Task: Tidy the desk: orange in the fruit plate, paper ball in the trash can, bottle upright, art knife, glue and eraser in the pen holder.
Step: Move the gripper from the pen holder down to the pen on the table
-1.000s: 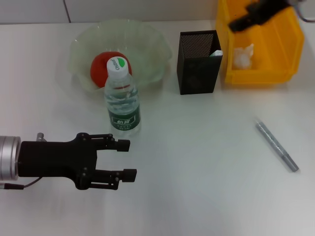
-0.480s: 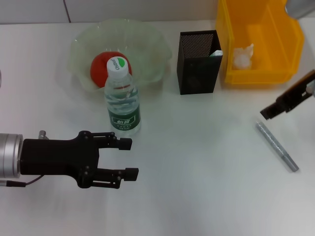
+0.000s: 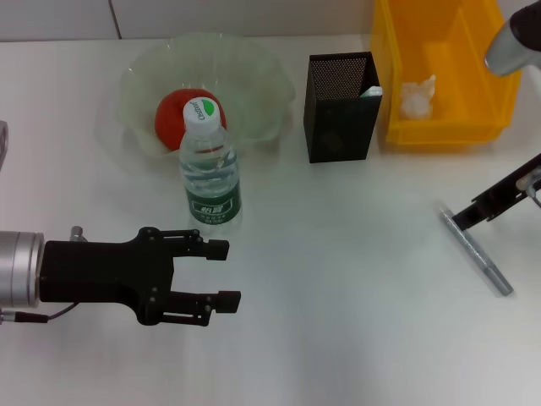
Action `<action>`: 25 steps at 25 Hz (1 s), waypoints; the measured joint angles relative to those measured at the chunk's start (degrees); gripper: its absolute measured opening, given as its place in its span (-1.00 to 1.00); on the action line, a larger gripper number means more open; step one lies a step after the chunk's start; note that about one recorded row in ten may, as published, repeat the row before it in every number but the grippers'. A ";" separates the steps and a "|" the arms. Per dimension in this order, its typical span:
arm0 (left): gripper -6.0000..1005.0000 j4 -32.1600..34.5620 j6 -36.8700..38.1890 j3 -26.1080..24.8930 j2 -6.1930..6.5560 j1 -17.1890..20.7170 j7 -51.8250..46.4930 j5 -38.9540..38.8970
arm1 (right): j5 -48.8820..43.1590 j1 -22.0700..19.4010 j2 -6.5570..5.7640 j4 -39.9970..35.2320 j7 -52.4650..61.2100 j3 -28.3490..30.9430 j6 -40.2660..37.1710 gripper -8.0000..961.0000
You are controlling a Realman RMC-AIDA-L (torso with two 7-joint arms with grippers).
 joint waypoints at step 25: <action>0.56 0.00 -1.29 -0.01 -0.33 -0.17 0.00 0.05 | -0.18 1.29 -0.06 7.94 -1.35 -2.00 6.65 -0.32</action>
